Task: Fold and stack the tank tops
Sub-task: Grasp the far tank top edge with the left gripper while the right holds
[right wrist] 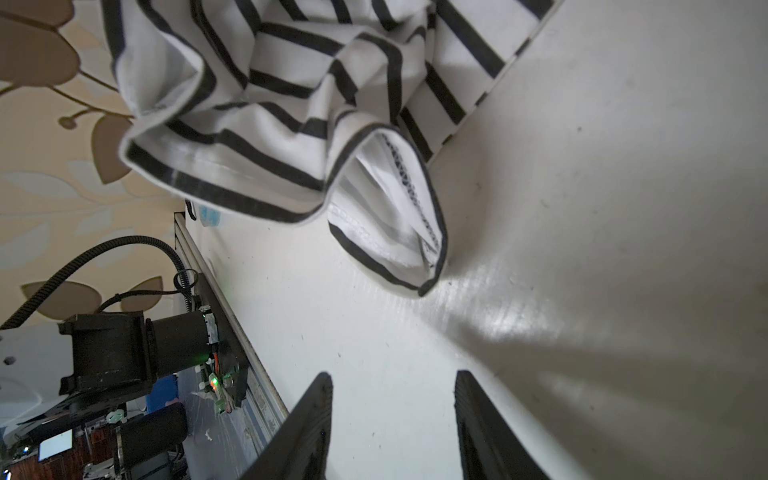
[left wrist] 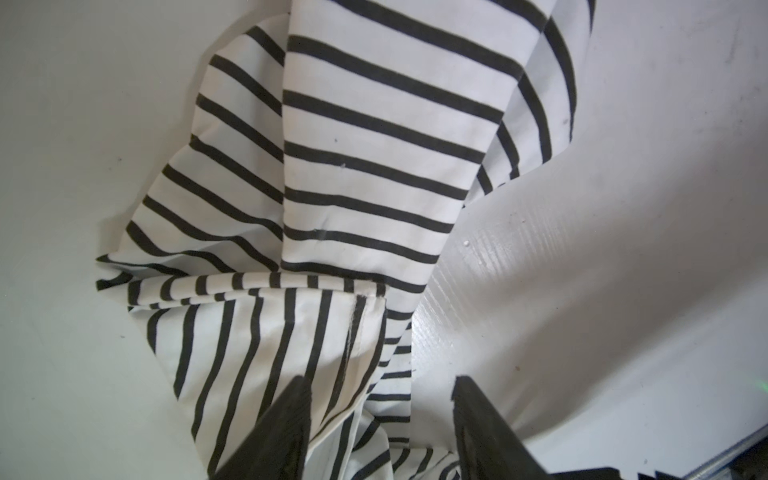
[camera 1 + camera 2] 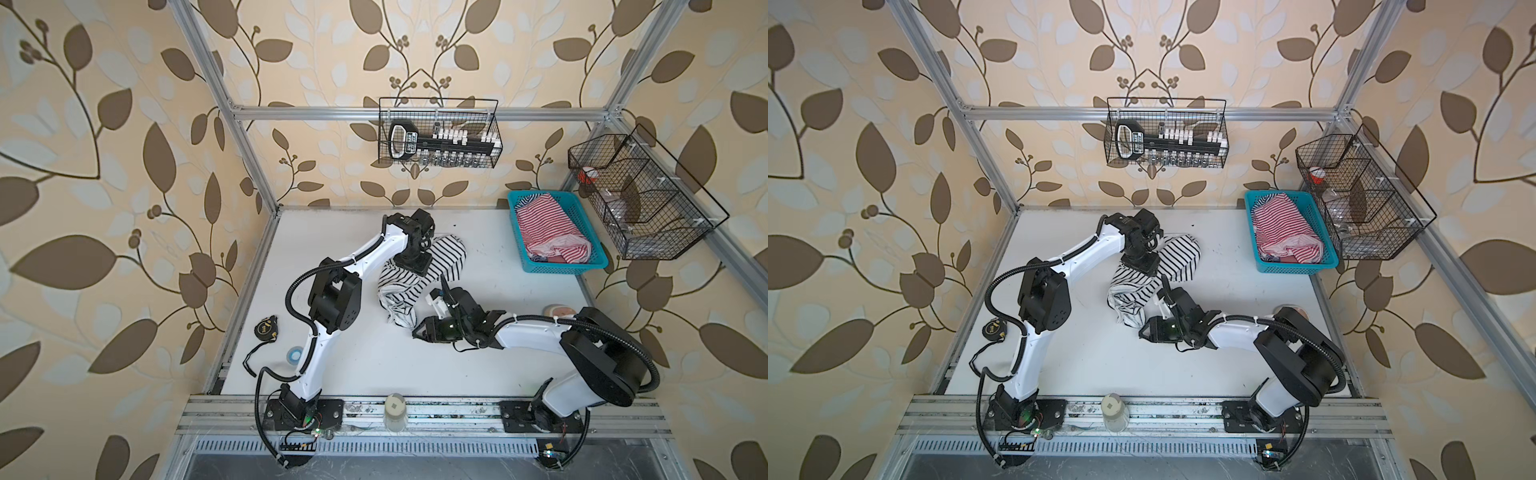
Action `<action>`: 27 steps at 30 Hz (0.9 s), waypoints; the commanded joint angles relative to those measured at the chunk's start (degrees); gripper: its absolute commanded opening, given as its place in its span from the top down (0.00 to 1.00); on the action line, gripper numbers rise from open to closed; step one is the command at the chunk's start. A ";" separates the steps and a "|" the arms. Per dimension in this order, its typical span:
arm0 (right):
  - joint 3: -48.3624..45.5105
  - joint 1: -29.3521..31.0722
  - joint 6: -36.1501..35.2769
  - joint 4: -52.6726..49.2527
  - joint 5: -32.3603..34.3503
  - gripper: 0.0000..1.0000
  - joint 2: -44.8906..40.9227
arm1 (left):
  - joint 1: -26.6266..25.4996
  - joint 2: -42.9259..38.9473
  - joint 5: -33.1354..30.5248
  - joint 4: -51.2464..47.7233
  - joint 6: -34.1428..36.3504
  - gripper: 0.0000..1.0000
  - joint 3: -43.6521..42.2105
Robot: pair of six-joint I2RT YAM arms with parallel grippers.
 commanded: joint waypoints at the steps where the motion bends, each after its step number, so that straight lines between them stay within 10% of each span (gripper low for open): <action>1: -1.22 1.54 2.65 2.62 1.34 0.50 1.20 | -1.39 1.98 -3.34 -4.15 0.42 0.43 2.57; 18: -3.67 2.11 7.92 8.85 3.45 0.49 5.27 | -1.71 10.31 -6.75 -4.42 -4.86 0.46 6.18; 27: -3.58 1.19 9.09 8.31 5.12 0.52 5.57 | -1.70 9.34 -6.46 -4.53 -5.53 0.78 6.18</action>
